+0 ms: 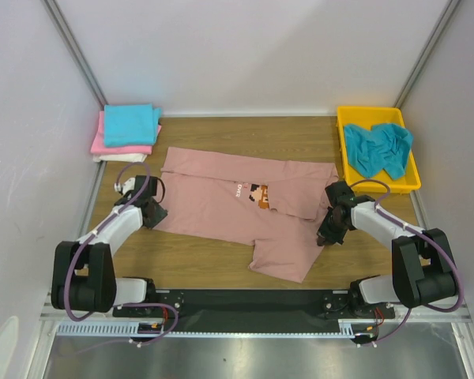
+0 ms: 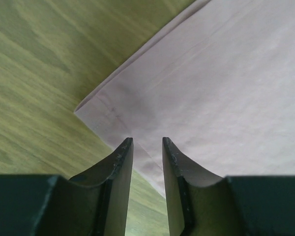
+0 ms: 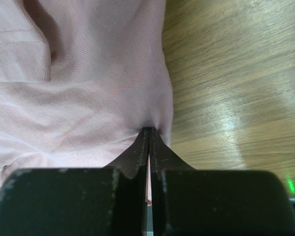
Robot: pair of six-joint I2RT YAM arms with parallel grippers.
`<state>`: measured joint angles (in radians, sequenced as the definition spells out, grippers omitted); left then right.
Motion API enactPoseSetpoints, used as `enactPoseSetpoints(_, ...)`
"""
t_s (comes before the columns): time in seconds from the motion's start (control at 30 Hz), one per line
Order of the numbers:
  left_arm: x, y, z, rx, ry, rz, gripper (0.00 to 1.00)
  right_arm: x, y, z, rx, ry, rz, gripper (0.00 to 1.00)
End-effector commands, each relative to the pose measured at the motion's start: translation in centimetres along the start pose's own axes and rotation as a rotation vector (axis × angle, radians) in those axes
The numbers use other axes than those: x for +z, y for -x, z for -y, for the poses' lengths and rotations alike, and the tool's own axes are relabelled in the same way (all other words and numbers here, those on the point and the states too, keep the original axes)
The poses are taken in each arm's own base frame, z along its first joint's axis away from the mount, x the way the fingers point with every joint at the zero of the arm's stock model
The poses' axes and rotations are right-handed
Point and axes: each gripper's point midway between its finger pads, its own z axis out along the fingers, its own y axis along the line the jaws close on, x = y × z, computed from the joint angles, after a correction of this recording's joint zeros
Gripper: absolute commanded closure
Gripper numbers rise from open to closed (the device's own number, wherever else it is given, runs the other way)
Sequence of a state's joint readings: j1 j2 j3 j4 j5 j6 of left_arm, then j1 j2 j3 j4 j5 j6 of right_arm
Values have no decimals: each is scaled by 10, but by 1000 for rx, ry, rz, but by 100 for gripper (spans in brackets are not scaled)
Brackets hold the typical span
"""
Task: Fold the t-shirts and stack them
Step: Fold the tshirt
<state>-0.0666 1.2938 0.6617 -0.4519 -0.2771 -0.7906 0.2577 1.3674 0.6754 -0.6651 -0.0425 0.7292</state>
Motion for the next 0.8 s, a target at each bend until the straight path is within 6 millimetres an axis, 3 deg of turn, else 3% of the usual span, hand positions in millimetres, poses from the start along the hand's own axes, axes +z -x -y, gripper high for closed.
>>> enactPoseSetpoints(0.0,9,1,-6,-47,23,14,66,11,-21,31,-13,-116,-61,100)
enactPoseSetpoints(0.33,6,-12,-47,-58,178,-2,69,10,-6,31,-8,-139,-22,100)
enactPoseSetpoints(0.53,8,-16,-61,-73,219,-11,71,9,0,28,-13,-136,-15,100)
enactPoseSetpoints(0.67,7,-15,-51,-58,170,-30,74,9,0,29,-19,-141,-13,100)
enactPoseSetpoints(0.77,-8,4,-35,-42,94,15,73,7,3,27,-26,-138,-6,100)
